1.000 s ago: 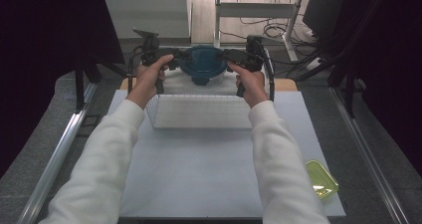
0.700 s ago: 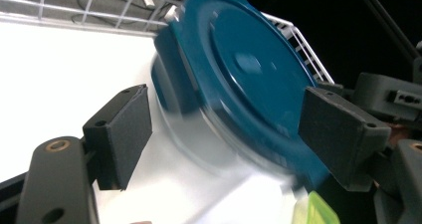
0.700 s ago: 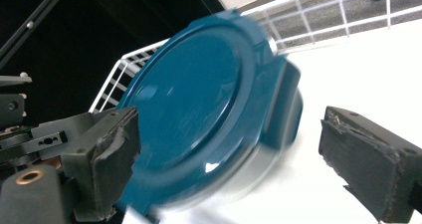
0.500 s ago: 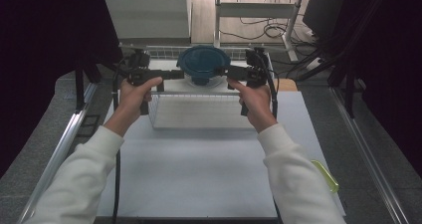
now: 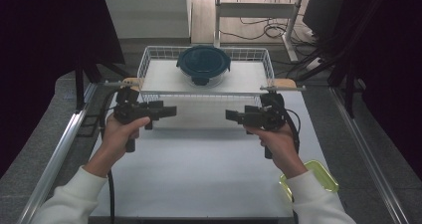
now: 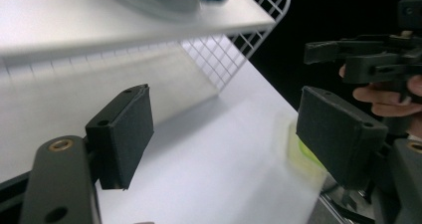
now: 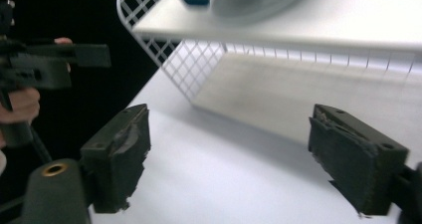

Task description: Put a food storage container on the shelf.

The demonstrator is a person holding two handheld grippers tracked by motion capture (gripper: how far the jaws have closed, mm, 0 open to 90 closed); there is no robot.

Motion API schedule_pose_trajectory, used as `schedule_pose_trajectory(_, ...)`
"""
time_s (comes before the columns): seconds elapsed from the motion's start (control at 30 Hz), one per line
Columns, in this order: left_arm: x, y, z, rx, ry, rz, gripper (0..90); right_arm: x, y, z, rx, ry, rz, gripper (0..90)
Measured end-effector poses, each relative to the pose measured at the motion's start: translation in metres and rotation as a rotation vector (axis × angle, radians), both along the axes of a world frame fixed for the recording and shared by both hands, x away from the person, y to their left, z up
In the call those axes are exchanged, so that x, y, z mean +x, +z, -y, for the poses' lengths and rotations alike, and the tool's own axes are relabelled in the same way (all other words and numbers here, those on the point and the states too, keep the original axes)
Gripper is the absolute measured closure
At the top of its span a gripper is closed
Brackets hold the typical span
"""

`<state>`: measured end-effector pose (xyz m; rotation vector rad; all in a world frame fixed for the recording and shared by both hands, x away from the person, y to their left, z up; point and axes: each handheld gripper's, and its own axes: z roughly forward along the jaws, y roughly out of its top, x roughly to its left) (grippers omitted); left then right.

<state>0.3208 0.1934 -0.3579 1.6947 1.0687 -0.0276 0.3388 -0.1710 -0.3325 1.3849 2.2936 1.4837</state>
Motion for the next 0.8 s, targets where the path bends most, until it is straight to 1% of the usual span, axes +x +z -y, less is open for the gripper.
schedule_pose_trajectory(0.07,-0.01,-0.013,0.003,0.008,-0.015,-0.024,22.6,-0.007,-0.008,0.005,-0.017,0.015,0.005,20.2)
schedule_pose_trajectory(0.1,-0.013,-0.018,0.004,0.018,-0.018,-0.028,22.6,-0.012,-0.012,0.008,-0.029,0.031,0.009,21.0)
schedule_pose_trajectory(0.13,-0.017,-0.024,0.006,0.035,-0.026,-0.037,22.7,-0.015,-0.015,0.009,-0.032,0.037,0.007,21.5)
schedule_pose_trajectory(0.17,-0.025,-0.036,0.009,0.063,-0.036,-0.044,22.8,-0.025,-0.022,0.013,-0.056,0.057,0.013,22.1)
schedule_pose_trajectory(0.2,-0.025,-0.036,0.009,0.063,-0.036,-0.044,22.8,-0.025,-0.022,0.013,-0.056,0.057,0.013,22.1)
schedule_pose_trajectory(0.23,-0.028,-0.042,0.01,0.078,-0.045,-0.052,22.8,-0.034,-0.03,0.019,-0.074,0.067,0.018,22.7)
schedule_pose_trajectory(0.27,-0.032,-0.047,0.011,0.088,-0.052,-0.057,22.8,-0.034,-0.03,0.019,-0.074,0.067,0.018,22.7)
schedule_pose_trajectory(0.33,-0.037,-0.057,0.013,0.109,-0.056,-0.07,22.9,-0.042,-0.037,0.024,-0.082,0.076,0.015,22.9)
schedule_pose_trajectory(0.43,-0.043,-0.069,0.016,0.13,-0.048,-0.077,23.1,-0.051,-0.048,0.031,-0.111,0.087,0.015,23.4)
schedule_pose_trajectory(0.5,-0.047,-0.075,0.016,0.131,-0.047,-0.084,23.3,-0.056,-0.055,0.035,-0.13,0.093,0.008,23.7)
schedule_pose_trajectory(0.6,-0.054,-0.085,0.018,0.152,-0.042,-0.09,23.3,-0.062,-0.067,0.044,-0.157,0.097,-0.006,24.1)
schedule_pose_trajectory(0.63,-0.056,-0.089,0.018,0.158,-0.04,-0.095,23.3,-0.062,-0.067,0.044,-0.157,0.097,-0.006,24.1)
schedule_pose_trajectory(0.7,-0.058,-0.097,0.019,0.179,-0.045,-0.112,23.3,-0.065,-0.072,0.049,-0.159,0.096,-0.013,24.2)
schedule_pose_trajectory(0.73,-0.06,-0.101,0.02,0.187,-0.051,-0.119,23.2,-0.066,-0.075,0.052,-0.161,0.098,-0.016,24.5)
schedule_pose_trajectory(0.77,-0.061,-0.103,0.02,0.198,-0.052,-0.124,23.2,-0.068,-0.081,0.056,-0.165,0.093,-0.022,25.1)
schedule_pose_trajectory(0.8,-0.062,-0.106,0.02,0.209,-0.052,-0.126,23.2,-0.068,-0.081,0.056,-0.165,0.093,-0.022,25.1)
